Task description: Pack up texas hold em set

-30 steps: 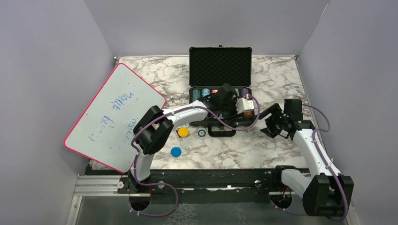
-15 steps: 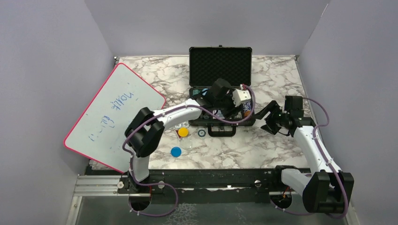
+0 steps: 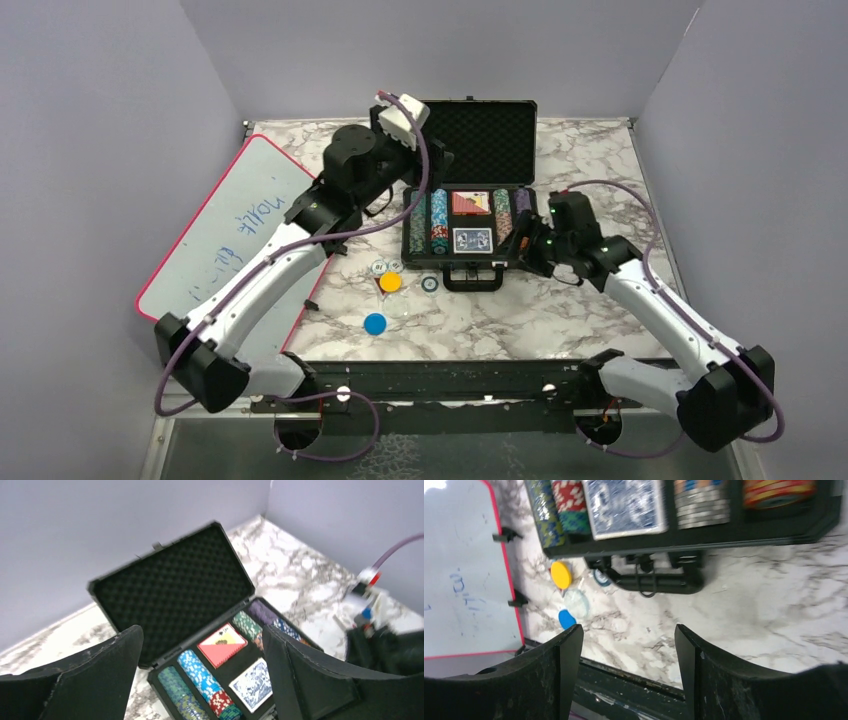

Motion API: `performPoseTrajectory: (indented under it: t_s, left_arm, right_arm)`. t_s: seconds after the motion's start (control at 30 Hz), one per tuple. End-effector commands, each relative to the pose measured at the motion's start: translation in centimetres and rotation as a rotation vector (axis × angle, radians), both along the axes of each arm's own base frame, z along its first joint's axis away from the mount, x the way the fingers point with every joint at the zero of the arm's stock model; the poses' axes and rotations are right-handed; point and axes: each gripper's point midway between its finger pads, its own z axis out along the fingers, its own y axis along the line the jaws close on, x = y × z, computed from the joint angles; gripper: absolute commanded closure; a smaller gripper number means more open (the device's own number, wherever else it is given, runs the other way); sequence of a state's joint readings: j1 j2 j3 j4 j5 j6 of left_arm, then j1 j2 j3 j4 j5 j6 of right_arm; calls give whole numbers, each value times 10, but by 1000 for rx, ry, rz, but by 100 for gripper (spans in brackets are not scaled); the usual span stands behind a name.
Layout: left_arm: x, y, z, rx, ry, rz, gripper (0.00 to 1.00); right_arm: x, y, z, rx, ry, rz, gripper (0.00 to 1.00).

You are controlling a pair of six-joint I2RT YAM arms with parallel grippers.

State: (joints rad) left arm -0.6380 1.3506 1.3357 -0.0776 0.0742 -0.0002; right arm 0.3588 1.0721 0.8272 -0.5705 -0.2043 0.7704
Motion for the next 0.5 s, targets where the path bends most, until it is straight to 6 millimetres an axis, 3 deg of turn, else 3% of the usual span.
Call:
performPoseTrajectory:
  t_s: [0.0, 0.17, 0.27, 0.47]
  left_arm:
    - [-12, 51, 50, -51, -45, 209, 7]
    - [-36, 91, 78, -98, -78, 316, 7]
    - [-54, 114, 109, -162, -156, 353, 7]
    - [-80, 140, 150, -251, -254, 382, 7]
  right_arm:
    - [2, 42, 11, -65, -42, 37, 30]
    - [-18, 115, 2, -175, -61, 228, 30]
    - [-26, 156, -18, -262, -50, 354, 30]
    - [-37, 211, -50, -456, -19, 480, 29]
